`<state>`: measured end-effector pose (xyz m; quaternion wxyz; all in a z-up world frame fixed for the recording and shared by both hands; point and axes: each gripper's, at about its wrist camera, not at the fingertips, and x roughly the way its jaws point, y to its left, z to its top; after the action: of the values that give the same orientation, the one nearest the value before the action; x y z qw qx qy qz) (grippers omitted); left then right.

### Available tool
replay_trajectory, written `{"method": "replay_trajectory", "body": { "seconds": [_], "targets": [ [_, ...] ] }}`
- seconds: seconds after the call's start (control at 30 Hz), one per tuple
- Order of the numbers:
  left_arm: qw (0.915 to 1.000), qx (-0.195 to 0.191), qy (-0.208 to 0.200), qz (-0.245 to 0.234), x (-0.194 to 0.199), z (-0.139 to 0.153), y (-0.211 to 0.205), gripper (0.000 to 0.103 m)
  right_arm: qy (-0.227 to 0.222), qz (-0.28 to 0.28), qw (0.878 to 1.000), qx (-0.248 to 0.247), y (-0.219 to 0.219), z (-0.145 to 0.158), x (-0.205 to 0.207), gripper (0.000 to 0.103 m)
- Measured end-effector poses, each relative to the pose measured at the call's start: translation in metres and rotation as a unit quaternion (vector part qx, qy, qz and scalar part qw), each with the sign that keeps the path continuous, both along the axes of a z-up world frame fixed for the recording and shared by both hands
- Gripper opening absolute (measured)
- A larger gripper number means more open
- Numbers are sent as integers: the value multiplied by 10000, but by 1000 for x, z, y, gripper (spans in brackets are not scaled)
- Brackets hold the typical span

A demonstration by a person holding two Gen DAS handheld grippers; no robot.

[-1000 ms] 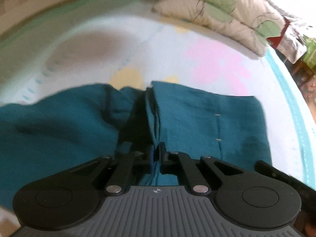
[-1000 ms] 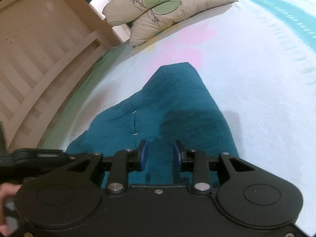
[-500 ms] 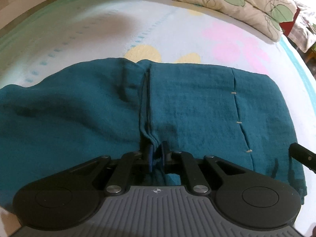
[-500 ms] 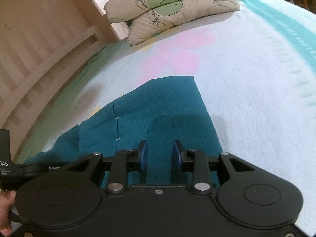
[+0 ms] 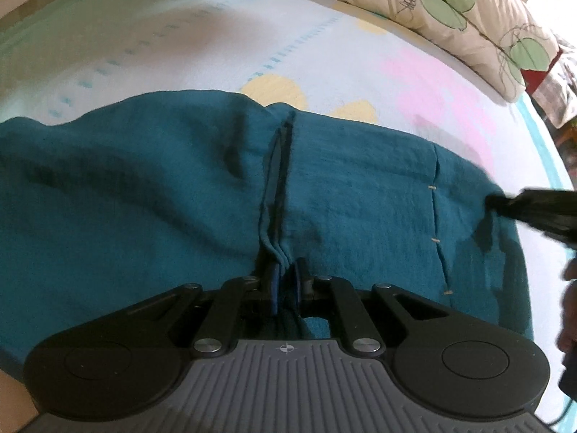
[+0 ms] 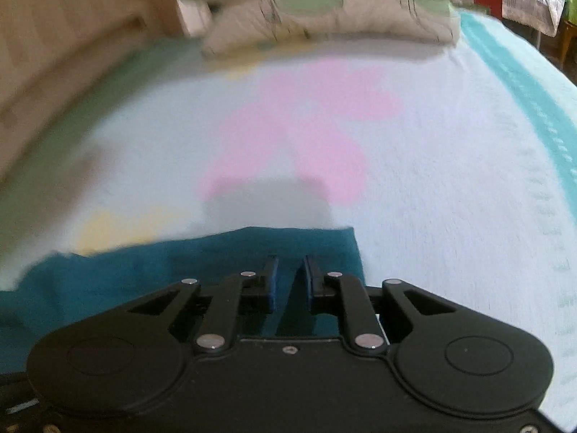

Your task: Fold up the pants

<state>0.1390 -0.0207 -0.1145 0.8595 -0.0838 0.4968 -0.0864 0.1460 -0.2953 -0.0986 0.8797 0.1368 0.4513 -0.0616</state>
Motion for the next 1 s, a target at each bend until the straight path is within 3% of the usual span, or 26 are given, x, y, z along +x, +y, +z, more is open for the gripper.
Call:
{"method": "replay_trajectory", "body": {
  "seconds": [0.03, 0.17, 0.23, 0.3, 0.43, 0.63, 0.7, 0.87, 0.93, 1.0],
  "targets": [
    [10000, -8, 1, 3, 0, 0, 0, 10, 186, -17, 9998, -20, -1, -7, 3, 10],
    [10000, 38, -23, -14, 1, 0, -2, 10, 203, -12, 9998, -39, -3, -7, 5, 11],
    [10000, 43, -37, -33, 1, 0, -2, 10, 123, 152, 9997, -149, 0, 4, 0, 19],
    [10000, 16, -25, -18, 1, 0, -1, 10, 13, 291, 9994, -196, 6, 13, -17, 26],
    [10000, 50, -49, -28, 0, 0, -3, 10, 10, 455, 9990, -16, 17, 22, -69, 26],
    [9997, -126, -222, 41, -8, -2, 1, 10, 501, 274, 9983, 124, 36, 1, -137, 26],
    [9991, -345, -233, 122, -9, -3, 8, 11, 356, 99, 9990, 262, 37, -5, -153, 26],
    [9936, -1109, -19, 191, -7, -3, 27, 27, 57, 105, 9996, 263, 36, -11, -160, 26],
    [9934, -1124, 44, 243, -8, 0, 32, 29, -49, 91, 9992, 377, 34, -13, -163, 26],
    [9954, -904, -7, 317, -11, 6, 35, 35, -126, 30, 9985, 523, 29, -15, -166, 26]
  ]
}}
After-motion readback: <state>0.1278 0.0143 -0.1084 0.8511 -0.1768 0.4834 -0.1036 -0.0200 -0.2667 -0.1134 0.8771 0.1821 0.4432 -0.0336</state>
